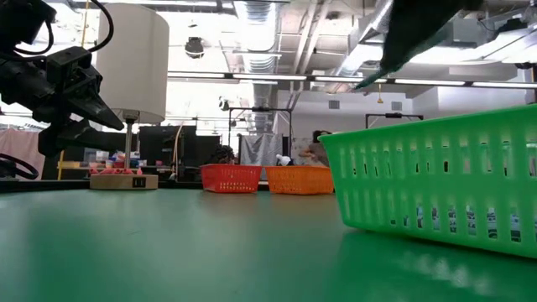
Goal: Sort crayons
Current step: Put the green crayon into the green bin
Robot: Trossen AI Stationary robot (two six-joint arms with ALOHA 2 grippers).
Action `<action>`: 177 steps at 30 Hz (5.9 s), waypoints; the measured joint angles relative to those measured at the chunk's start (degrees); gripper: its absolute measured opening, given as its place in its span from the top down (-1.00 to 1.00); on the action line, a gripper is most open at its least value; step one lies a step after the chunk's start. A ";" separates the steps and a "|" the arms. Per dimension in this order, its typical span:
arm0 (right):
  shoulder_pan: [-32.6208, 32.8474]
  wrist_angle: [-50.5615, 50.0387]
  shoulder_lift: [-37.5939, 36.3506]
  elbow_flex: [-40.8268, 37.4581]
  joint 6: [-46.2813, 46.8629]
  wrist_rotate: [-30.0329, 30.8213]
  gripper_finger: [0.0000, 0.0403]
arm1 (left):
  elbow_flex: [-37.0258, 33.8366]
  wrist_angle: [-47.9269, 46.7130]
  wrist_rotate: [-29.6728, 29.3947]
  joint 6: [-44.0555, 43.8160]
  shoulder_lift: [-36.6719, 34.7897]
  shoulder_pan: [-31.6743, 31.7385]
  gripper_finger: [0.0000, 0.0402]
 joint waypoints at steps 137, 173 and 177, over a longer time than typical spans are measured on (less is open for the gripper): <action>-4.44 16.34 4.50 37.05 -61.35 -10.07 0.41 | 0.00 0.10 -3.18 2.40 -0.02 0.01 -0.07; 9.77 -13.74 3.86 30.73 -25.74 -3.25 0.42 | -0.04 25.50 8.88 12.53 0.02 -0.34 -0.07; 10.06 -13.73 3.87 30.73 -24.20 -2.85 0.42 | -0.04 33.75 14.95 19.24 0.02 -1.39 -0.07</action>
